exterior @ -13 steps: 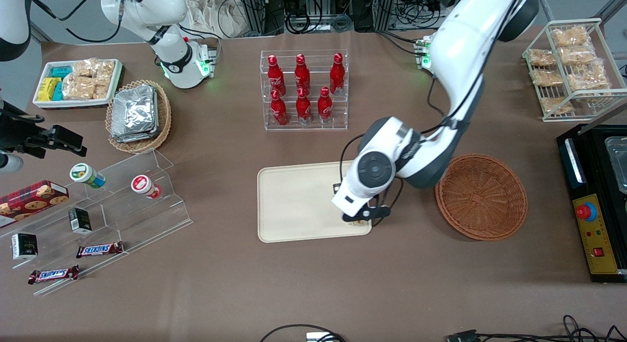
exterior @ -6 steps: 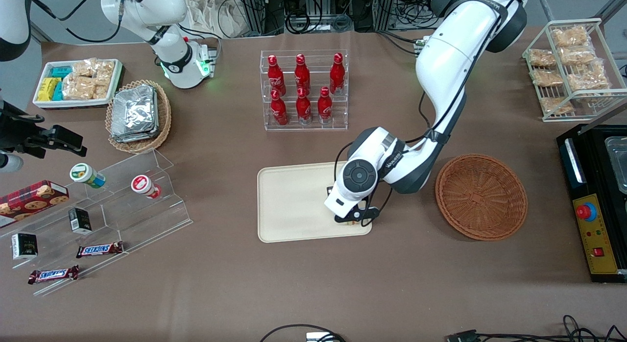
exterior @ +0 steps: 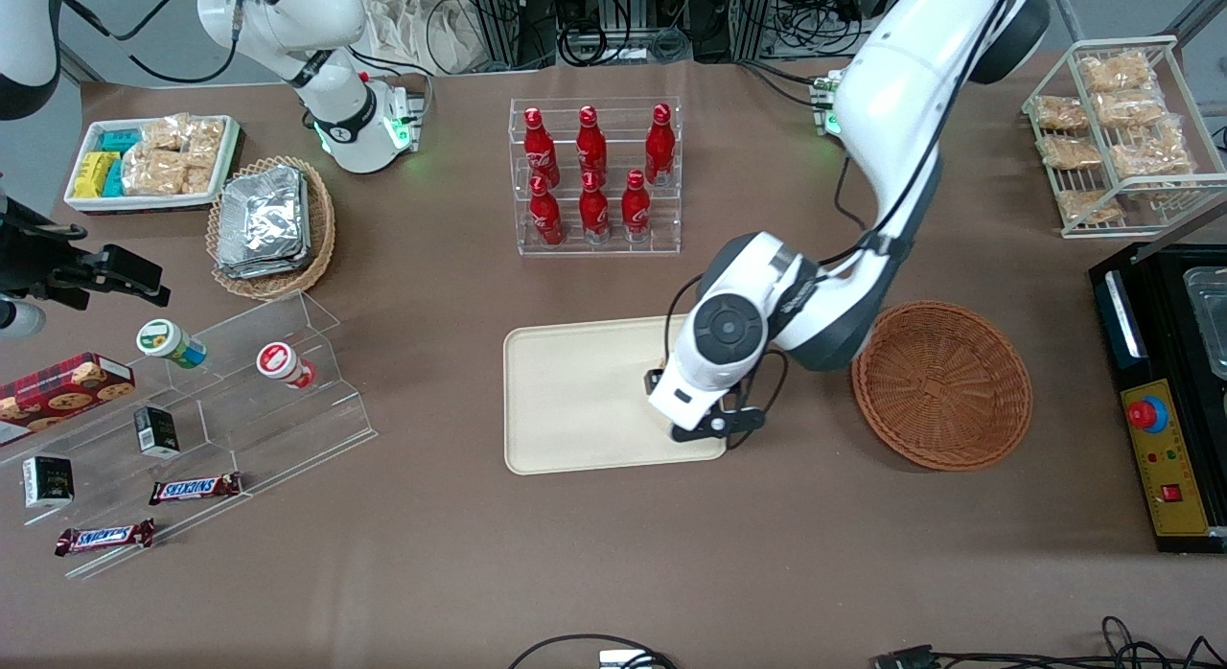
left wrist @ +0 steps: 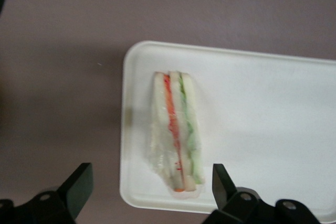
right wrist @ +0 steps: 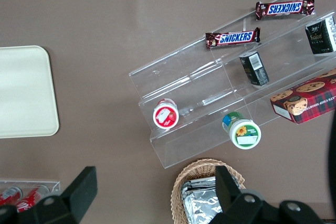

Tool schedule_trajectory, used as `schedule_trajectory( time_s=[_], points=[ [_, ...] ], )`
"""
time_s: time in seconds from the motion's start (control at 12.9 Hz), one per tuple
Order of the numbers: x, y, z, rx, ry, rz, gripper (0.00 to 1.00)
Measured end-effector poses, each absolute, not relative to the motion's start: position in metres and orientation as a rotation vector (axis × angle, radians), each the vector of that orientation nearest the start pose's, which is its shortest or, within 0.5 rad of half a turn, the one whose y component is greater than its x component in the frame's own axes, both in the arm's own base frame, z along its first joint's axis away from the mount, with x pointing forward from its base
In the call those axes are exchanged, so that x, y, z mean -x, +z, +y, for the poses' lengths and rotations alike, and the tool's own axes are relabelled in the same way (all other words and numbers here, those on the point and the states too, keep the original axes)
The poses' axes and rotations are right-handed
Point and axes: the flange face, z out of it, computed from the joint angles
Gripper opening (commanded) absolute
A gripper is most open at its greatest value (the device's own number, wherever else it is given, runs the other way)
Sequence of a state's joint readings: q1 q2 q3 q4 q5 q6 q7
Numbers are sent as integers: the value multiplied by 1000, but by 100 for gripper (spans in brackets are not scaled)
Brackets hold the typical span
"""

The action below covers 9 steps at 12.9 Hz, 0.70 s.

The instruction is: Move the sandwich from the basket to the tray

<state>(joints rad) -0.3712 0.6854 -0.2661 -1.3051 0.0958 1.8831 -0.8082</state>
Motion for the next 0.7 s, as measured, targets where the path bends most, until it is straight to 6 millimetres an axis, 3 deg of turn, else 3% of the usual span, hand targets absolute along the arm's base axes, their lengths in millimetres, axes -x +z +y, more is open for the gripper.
schedule_trajectory(
  time_s=[0.16,0.47,0.7],
  points=[
    [-614,374,-353,3111,154,-356,100],
    [-587,392,-290,3056,178,-321,100],
    [-579,408,-227,3048,181,-236,100]
  ],
)
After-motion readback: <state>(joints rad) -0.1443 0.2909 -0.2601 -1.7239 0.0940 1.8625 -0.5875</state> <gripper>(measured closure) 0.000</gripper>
